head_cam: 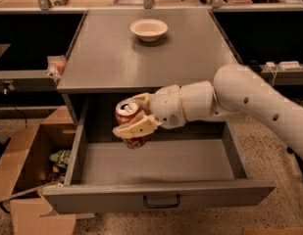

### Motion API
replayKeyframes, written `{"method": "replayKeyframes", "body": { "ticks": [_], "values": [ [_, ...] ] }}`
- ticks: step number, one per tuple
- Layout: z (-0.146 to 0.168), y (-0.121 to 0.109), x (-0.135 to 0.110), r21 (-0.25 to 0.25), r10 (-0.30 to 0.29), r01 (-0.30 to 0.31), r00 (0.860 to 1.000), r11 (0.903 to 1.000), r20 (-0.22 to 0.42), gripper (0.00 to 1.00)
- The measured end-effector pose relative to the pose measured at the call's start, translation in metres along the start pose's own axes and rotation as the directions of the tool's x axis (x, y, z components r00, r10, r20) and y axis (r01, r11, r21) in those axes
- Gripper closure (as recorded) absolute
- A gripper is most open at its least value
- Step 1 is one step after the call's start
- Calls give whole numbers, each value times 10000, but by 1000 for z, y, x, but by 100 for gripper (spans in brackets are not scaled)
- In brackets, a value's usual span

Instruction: Place coke can into top drawer

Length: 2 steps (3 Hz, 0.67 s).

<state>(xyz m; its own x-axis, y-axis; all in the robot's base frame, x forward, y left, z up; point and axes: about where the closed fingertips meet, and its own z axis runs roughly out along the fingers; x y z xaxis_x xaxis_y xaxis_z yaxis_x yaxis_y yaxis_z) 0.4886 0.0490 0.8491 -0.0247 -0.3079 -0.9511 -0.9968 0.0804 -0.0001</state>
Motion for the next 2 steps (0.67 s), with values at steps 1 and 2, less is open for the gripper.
{"method": "replayKeyframes", "body": {
  "ticks": [1,2],
  "values": [
    [30,-2,66,663,398,-395,9992,9970,-35,100],
    [50,-25,111,1703,362,-286,9985,9850,-416,100]
  ]
}}
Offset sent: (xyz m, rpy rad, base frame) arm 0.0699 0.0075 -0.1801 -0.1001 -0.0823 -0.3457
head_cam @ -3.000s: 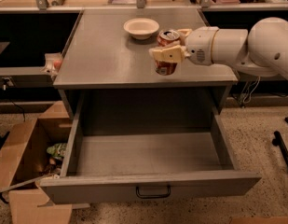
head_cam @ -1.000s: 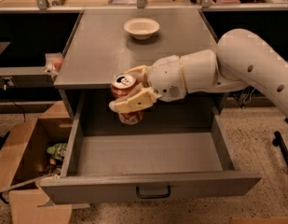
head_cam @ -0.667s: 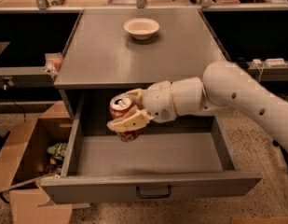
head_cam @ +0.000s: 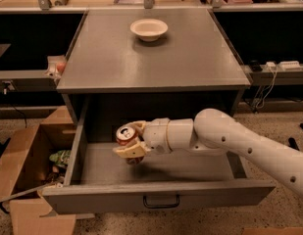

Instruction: Place coke can into top drawer

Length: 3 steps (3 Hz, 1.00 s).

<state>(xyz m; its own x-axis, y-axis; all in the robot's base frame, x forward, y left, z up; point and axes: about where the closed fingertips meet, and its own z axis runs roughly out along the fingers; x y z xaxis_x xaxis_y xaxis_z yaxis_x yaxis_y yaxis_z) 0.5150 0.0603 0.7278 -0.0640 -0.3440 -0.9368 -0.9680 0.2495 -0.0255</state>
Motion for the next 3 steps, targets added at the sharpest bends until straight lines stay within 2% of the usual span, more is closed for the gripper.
{"method": "replayKeyframes", "body": {
  "ticks": [1,2,3],
  "values": [
    [2,-18,1,734,-21,17,10000,9973,53,100],
    [7,-22,3,785,-106,101,9999,9969,63,100],
    [23,-38,11,982,-398,387,9992,9944,97,100]
  ]
}}
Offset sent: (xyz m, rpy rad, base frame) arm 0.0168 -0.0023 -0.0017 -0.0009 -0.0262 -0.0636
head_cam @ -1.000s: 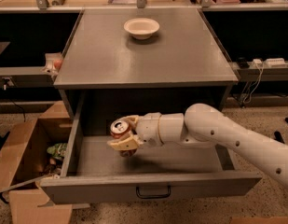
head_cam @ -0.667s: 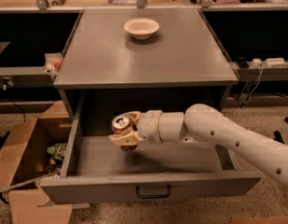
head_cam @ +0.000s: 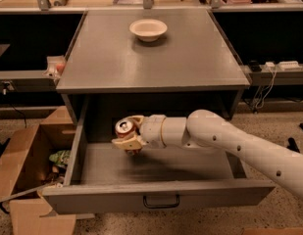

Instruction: Place coke can into top drawer

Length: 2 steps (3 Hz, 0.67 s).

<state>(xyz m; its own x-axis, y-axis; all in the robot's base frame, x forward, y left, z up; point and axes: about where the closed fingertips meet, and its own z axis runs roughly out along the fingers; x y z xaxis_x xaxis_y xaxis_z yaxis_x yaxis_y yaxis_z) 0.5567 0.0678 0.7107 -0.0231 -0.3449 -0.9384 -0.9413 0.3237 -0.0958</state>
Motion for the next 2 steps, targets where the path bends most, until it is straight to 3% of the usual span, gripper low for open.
{"method": "replayKeyframes", "body": {
  "ticks": [2],
  "values": [
    [25,-22,12,429,-50,23,9981,9991,614,100]
  ]
}}
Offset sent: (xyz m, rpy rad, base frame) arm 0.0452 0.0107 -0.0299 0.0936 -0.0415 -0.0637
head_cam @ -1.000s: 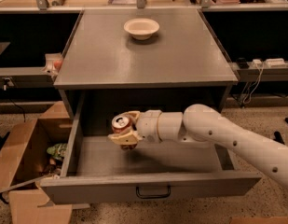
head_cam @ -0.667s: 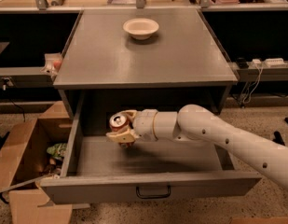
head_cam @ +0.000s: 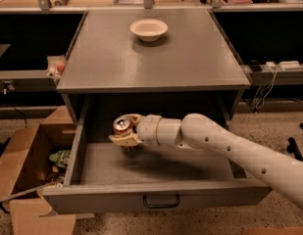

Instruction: Place coke can into top drawer

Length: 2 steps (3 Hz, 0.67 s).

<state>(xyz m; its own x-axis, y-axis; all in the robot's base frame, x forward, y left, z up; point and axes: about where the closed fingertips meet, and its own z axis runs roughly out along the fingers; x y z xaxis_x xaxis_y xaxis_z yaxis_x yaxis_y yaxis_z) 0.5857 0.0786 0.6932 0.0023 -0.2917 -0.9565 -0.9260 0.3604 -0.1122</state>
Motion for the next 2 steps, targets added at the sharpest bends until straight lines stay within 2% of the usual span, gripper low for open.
{"method": "replayKeyframes", "body": {
  "ticks": [1,2],
  "values": [
    [10,-7,6,17,180,-180,9997,9998,180,100],
    [11,-8,7,16,192,-193,9996,9998,192,82]
  ]
}}
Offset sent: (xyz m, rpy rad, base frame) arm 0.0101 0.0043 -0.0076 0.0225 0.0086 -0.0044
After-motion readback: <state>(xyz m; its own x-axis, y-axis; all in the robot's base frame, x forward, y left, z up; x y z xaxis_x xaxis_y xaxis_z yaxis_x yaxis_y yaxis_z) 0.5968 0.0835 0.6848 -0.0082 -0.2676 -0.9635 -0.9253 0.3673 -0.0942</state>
